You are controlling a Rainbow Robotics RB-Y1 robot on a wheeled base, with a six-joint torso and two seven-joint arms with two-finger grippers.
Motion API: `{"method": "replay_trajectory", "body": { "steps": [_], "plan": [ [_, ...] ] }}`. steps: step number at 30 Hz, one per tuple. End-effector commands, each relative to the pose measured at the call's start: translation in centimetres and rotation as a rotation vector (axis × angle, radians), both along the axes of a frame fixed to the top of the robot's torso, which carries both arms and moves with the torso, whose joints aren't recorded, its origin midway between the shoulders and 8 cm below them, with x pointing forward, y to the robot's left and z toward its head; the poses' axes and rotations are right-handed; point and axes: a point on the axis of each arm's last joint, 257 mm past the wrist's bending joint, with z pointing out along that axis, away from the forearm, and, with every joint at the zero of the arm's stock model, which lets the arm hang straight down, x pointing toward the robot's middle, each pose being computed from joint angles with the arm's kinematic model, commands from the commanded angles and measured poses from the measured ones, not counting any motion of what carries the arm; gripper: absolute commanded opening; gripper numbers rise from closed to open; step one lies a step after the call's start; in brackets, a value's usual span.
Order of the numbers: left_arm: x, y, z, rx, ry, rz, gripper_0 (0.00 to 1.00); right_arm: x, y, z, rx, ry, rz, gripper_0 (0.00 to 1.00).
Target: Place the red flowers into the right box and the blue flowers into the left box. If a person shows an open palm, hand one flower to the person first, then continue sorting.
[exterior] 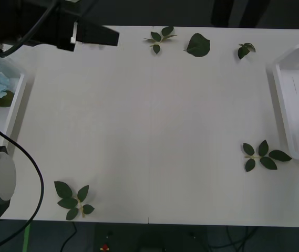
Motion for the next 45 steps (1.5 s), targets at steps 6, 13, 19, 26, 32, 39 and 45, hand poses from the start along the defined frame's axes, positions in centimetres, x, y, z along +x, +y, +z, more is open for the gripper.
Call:
{"method": "replay_trajectory", "body": {
  "steps": [6,13,19,26,32,39,45],
  "plan": [
    [1.7,8.3,-7.5,0.349,-0.215,-0.008,1.00,-3.3,13.9,7.6,0.143,-0.168,0.501,1.00],
    [3.0,11.4,-10.8,0.488,-0.339,-0.027,1.00,-6.8,22.4,11.5,0.133,-0.355,0.861,1.00],
    [3.8,13.0,-11.7,0.591,-0.431,-0.060,1.00,-10.4,27.4,13.2,0.140,-0.457,1.054,1.00],
    [4.9,14.2,-11.6,0.690,-0.571,-0.118,1.00,-14.3,30.7,12.7,0.199,-0.465,1.147,1.00],
    [4.9,14.4,-11.7,0.710,-0.594,-0.141,1.00,-15.7,31.8,12.0,0.204,-0.470,1.160,1.00],
    [4.8,14.1,-11.8,0.706,-0.596,-0.149,1.00,-15.9,31.9,11.8,0.213,-0.470,1.151,1.00],
    [4.8,14.1,-11.8,0.706,-0.596,-0.149,1.00,-15.9,31.9,11.8,0.213,-0.470,1.151,1.00]
  ]
}}
